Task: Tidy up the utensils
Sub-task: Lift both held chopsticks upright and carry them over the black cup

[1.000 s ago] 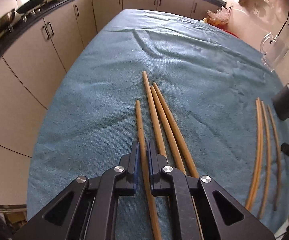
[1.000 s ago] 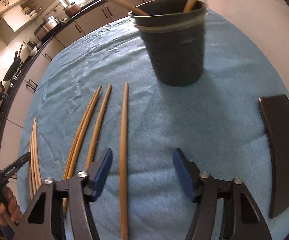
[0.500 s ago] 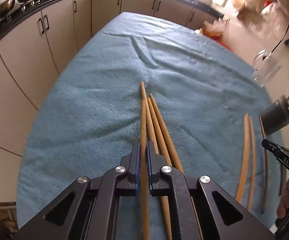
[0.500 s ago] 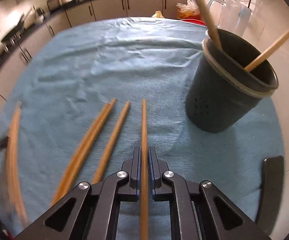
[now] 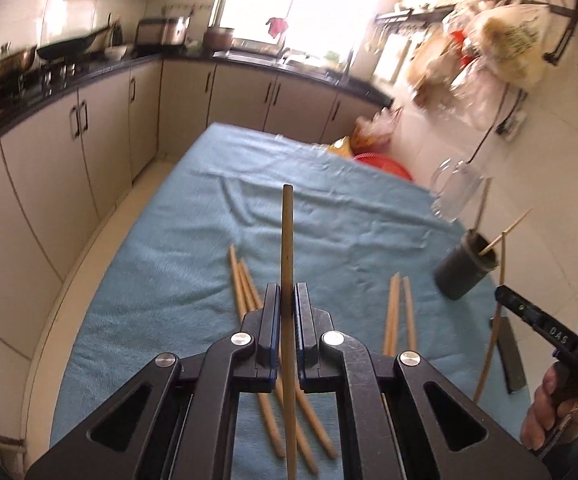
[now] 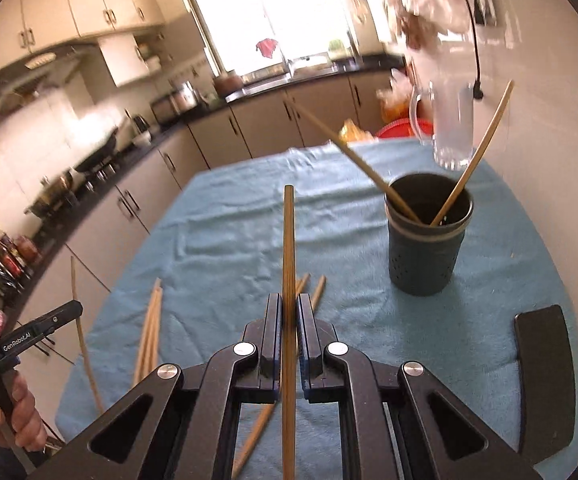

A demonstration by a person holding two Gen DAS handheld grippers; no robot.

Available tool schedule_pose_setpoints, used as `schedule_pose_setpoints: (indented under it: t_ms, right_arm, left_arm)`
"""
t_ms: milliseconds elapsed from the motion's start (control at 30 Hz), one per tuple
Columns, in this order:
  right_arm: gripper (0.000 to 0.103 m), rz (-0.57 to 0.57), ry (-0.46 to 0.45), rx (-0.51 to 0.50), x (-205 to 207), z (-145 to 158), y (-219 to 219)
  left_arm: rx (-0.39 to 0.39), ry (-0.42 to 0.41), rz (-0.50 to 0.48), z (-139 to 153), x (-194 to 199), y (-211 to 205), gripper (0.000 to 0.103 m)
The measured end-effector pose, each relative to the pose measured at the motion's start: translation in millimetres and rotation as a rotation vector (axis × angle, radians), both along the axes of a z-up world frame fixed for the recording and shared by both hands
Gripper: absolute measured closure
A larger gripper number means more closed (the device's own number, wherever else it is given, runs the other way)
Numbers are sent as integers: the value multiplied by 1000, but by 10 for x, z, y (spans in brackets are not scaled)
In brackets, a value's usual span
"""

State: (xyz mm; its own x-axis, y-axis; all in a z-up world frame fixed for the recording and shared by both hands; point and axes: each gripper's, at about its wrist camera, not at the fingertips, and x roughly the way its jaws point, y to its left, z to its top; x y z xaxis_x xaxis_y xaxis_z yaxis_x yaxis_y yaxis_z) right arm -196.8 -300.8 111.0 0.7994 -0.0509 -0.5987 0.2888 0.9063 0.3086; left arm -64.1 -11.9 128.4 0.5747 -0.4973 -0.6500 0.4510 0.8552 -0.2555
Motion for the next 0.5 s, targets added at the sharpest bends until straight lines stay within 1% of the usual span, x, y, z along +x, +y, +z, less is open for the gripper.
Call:
schedule_pose_setpoints:
  t_ms: [67,200,367,433,500]
  right_arm:
    - [96,0,-41,-1,-79,35,40]
    - [96,-9,-117,-9,-231,105,72]
    - [96,-14,-176,8,-355,158,21]
    - [96,-20,-222,24,-415,188,-1]
    - [96,-29,-243,5,-440,202,2]
  left_arm:
    - [-12,-24,-5,88,-89,0,97]
    - [-27,-45,-19,194,-207,-28,97]
    - [-28,-60,-35,265,-279,-107,97]
    - [-30,-63,-46,293,-310,-145,97]
    - [-27,-66,-52,306,-329,-184,97]
